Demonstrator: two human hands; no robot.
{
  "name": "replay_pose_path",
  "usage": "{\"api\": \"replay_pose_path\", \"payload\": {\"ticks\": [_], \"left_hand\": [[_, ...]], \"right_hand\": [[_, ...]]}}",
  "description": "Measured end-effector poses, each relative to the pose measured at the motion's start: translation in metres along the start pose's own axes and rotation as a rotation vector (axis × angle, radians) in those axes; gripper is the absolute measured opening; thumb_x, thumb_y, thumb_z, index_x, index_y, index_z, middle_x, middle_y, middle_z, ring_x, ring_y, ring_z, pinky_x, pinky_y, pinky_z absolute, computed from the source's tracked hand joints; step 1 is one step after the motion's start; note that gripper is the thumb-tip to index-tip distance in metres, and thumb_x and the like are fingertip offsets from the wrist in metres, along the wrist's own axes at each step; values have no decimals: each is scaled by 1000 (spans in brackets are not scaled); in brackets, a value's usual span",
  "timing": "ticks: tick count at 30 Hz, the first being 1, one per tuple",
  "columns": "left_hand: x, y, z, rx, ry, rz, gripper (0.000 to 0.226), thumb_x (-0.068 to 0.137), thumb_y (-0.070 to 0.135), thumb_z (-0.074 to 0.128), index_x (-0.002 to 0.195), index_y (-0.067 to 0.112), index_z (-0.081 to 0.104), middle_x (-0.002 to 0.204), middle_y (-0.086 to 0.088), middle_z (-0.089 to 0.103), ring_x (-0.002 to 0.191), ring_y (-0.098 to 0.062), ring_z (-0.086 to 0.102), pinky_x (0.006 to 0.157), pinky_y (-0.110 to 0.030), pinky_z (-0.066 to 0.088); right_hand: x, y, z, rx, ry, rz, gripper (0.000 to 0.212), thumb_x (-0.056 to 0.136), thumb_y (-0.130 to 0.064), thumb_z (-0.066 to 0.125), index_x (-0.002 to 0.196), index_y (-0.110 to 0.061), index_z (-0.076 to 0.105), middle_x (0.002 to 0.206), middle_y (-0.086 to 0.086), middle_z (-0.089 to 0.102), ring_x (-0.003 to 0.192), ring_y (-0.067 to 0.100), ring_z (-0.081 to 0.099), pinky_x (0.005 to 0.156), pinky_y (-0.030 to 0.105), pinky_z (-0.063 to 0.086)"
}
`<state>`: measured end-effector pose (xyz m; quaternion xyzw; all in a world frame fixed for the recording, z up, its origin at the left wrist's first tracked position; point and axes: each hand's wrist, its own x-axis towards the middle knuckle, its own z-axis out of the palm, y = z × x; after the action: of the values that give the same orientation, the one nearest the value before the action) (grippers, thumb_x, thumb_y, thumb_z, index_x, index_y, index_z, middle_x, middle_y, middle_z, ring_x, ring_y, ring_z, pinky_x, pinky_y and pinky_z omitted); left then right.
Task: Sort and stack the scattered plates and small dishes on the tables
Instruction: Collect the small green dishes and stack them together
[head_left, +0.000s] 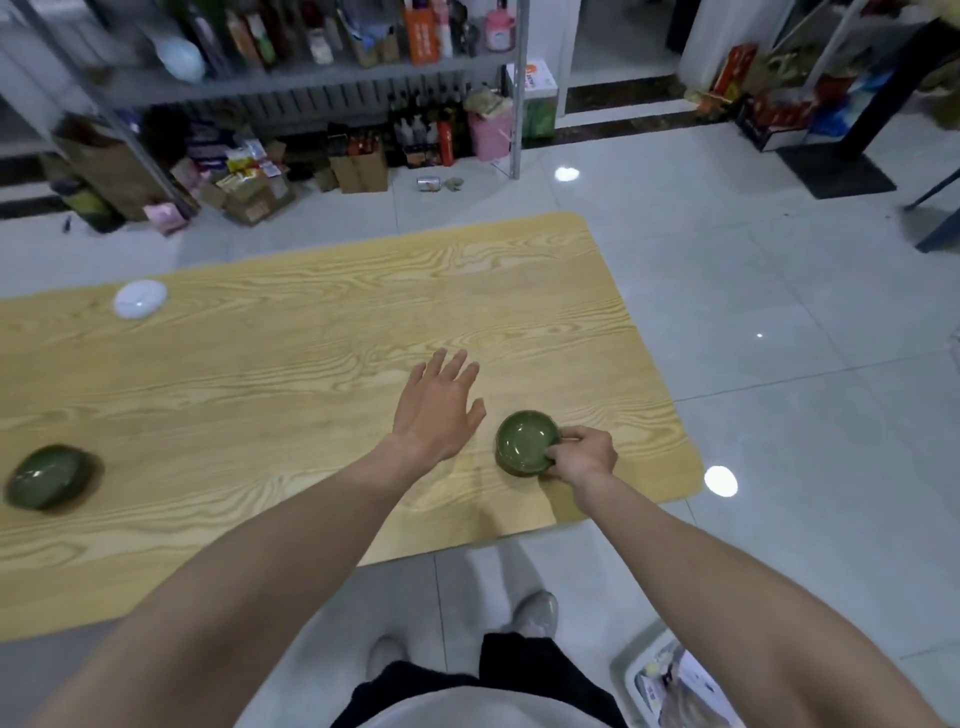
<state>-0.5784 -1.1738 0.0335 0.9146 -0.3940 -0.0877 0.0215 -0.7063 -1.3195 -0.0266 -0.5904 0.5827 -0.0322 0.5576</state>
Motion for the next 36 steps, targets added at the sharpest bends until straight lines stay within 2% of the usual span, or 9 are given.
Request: {"api": "replay_pose_path", "payload": {"ticks": [2,5,7,12,17,21,28,32,36], "left_hand": [[-10,-12,-6,-3,29,-25,58,101,44,38,152,17,31,163,-4,22,151,-28,11,121,-43,15],[-33,-35,-17,-20,65,-71,58,101,44,38,153,18,31,163,-3,21,151,-27,10,121,-43,13],[-53,-56,-23,-22,94,-105,58,101,44,38,153,18,31,163,-3,22,151,-26,10,121,-43,13],[-123,-119,-35,-29,138,-211,57,101,44,38,152,19,32,162,-3,23,151,-26,12,121,-42,16],[-203,-184,-38,-26,178,-342,56,100,44,40,150,19,36,161,-3,27,149,-27,18,118,-41,19],[-268,-231,-38,-37,213,-448,54,100,44,41,148,19,38,159,-3,31,148,-28,23,117,-42,23],[-362,-304,-41,-60,277,-652,55,98,43,43,148,19,40,157,-3,34,144,-28,29,114,-42,26],[-401,-338,-40,-68,292,-760,54,99,42,42,148,19,39,157,-4,35,145,-29,28,114,-43,26],[-435,-379,-37,-66,298,-869,54,99,43,42,148,19,39,158,-3,34,145,-27,28,113,-42,27]], "right_hand": [[-12,-9,13,-9,-15,-34,31,74,6,72,84,-23,68,92,8,68,64,17,65,46,19,51],[-35,-19,39,-16,-60,-77,33,72,6,73,77,-27,67,93,10,69,79,25,70,72,31,61],[-54,-23,59,-20,-89,-102,34,72,6,73,75,-27,66,94,10,69,82,26,70,79,39,61],[-119,-25,118,-5,-201,-134,31,77,11,70,81,-19,63,96,12,65,72,28,71,64,37,63],[-194,-20,184,-39,-329,-192,27,81,14,64,93,-10,62,107,17,63,78,33,71,60,35,62],[-252,-13,236,-83,-416,-245,27,83,14,60,96,-9,63,107,20,66,78,33,72,49,27,58],[-334,0,321,-191,-574,-320,28,82,13,62,98,-10,60,111,19,64,81,32,72,66,36,63],[-366,2,363,-263,-641,-363,26,83,12,63,87,-13,58,108,19,65,75,30,72,60,30,61],[-395,7,413,-324,-727,-371,27,84,11,64,98,-10,60,108,18,65,72,27,72,53,25,58]]}}
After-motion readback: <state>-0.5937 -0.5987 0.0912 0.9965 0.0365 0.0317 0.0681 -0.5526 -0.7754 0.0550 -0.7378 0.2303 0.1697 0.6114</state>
